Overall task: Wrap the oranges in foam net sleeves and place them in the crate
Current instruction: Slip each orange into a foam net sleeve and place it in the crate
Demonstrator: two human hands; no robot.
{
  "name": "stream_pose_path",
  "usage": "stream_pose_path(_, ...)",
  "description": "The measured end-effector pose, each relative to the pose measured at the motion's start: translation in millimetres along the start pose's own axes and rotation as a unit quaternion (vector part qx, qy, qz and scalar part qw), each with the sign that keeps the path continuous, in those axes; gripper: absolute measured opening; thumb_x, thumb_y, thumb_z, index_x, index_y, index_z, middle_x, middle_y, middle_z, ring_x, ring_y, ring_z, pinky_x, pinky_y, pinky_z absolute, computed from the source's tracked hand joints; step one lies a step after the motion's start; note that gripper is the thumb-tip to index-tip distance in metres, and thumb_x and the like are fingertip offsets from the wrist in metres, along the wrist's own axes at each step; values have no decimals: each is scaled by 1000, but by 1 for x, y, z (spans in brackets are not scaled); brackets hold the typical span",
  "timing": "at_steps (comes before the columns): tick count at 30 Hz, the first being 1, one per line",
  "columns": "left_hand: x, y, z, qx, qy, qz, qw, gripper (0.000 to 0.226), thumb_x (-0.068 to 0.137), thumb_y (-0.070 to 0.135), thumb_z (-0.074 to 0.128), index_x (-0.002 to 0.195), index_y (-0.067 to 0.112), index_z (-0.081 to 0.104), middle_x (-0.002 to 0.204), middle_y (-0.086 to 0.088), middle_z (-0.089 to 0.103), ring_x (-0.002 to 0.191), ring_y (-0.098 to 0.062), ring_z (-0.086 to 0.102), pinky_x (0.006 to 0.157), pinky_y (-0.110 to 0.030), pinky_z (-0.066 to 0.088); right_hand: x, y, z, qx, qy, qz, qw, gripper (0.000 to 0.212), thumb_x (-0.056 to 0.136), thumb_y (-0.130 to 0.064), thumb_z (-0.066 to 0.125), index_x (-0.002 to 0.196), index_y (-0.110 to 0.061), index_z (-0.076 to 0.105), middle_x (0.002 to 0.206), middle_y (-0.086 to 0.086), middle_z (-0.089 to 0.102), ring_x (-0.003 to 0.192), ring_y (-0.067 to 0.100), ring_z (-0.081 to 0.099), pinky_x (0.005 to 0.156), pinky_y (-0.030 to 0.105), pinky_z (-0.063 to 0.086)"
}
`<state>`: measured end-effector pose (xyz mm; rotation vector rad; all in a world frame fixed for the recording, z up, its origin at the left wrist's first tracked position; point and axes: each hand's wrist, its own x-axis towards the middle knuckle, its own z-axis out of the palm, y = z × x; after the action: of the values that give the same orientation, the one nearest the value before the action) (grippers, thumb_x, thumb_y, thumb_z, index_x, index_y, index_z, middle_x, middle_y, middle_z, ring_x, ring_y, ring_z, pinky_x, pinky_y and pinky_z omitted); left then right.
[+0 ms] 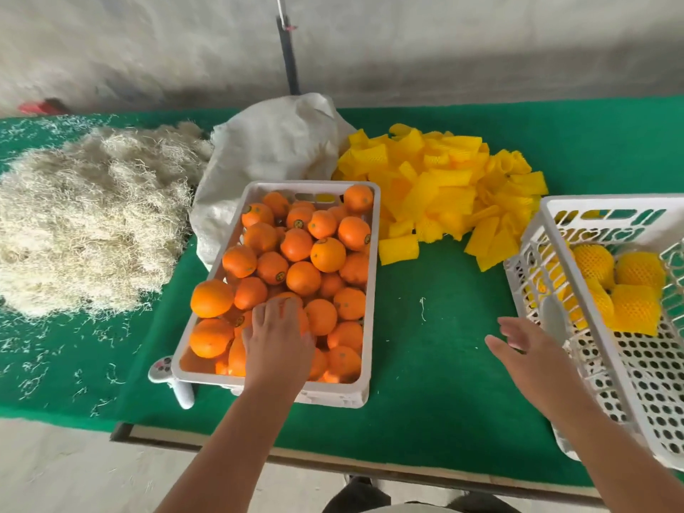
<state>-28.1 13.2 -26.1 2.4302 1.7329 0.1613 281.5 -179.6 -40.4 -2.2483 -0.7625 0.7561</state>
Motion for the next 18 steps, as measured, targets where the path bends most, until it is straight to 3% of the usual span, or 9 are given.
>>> stream_pose_path(5,15,-23,-1,25,-25,21,999,58,94,52,67,141,23,52,134,-3,60,128,-30,54,107,-50,43,-7,-14,42,2,-23,19,1000,46,101,-39,68,145,-28,56,141,-6,64,127,12,58,110,40,44)
stream_pose_path(9,17,-32,-3,-73,-10,23,997,57,90,50,75,137,21,59,122,-2,65,117,-29,60,98,-46,51,-7,-21,67,-9,-46,31,998,45,101,-42,67,143,-30,55,139,-7,64,124,11,58,102,35,45)
stream_pose_path(11,16,-34,-6,-161,2,13,987,60,89,58,73,138,27,58,122,6,65,114,-21,62,95,-42,55,-6,-21,75,-13,-51,37,998,45,101,-42,67,143,-31,55,139,-7,64,124,10,58,99,33,46)
stream_pose_path(13,13,-32,-12,-258,-3,7,966,58,88,71,64,137,42,54,117,24,63,104,-2,62,84,-32,57,-2,-21,81,-18,-52,42,998,46,101,-42,67,144,-30,54,140,-7,64,124,10,59,99,31,46)
stream_pose_path(15,10,-22,-21,-380,-38,-10,924,51,87,80,55,130,54,54,110,29,65,96,6,64,74,-26,55,2,-19,83,-20,-53,49,997,47,101,-41,67,145,-29,54,140,-7,64,125,10,59,99,30,46)
stream_pose_path(16,8,-13,-23,-457,-68,-27,886,46,87,80,54,127,56,58,112,26,68,98,6,66,75,-27,57,4,-18,84,-22,-55,52,997,47,102,-41,66,145,-28,54,140,-7,64,125,10,59,102,31,47)
stream_pose_path(18,-1,12,-22,-609,-143,-91,774,35,89,73,60,119,56,68,117,19,71,102,-5,72,76,-34,63,10,-17,86,-27,-58,55,996,48,102,-41,66,146,-27,54,140,-7,64,125,10,59,105,32,47)
